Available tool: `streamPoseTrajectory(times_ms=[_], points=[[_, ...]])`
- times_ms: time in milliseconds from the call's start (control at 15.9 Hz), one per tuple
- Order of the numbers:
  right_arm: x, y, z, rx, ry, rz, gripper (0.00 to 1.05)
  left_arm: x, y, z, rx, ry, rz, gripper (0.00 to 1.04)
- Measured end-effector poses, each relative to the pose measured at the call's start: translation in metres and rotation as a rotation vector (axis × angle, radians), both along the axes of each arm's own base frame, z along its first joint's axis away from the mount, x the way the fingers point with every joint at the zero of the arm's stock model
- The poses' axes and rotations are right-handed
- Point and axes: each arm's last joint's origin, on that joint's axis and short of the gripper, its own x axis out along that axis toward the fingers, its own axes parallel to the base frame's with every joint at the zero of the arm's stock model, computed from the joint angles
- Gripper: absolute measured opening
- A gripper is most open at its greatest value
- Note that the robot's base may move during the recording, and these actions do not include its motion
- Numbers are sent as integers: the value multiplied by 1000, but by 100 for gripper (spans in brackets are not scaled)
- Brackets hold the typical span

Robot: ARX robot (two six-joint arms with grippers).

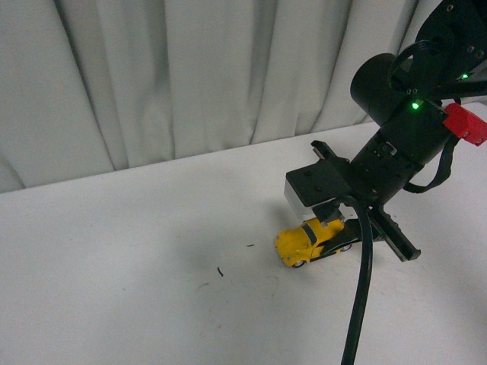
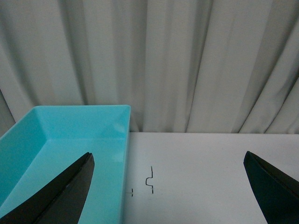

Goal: Wind up and store yellow beetle toy

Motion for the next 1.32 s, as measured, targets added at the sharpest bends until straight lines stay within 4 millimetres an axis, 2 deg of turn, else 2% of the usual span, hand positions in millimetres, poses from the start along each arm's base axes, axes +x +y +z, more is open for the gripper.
streamPoseTrajectory(times_ms=[440, 691, 880, 942, 1257, 1319], points=[[-12, -45, 0, 3, 25, -111, 41, 0, 0, 0, 0, 0, 0, 98], [-24, -59, 1, 6, 56, -157, 41, 0, 0, 0, 0, 0, 0, 98], [-25, -60, 3, 7, 70, -159, 41, 0, 0, 0, 0, 0, 0, 98], [-25, -60, 3, 8, 68, -156, 43, 0, 0, 0, 0, 0, 0, 98], [-32, -56, -4, -5, 120, -153, 97, 0, 0, 0, 0, 0, 0, 98], [-32, -56, -4, -6, 121, -154, 99, 0, 0, 0, 0, 0, 0, 98]])
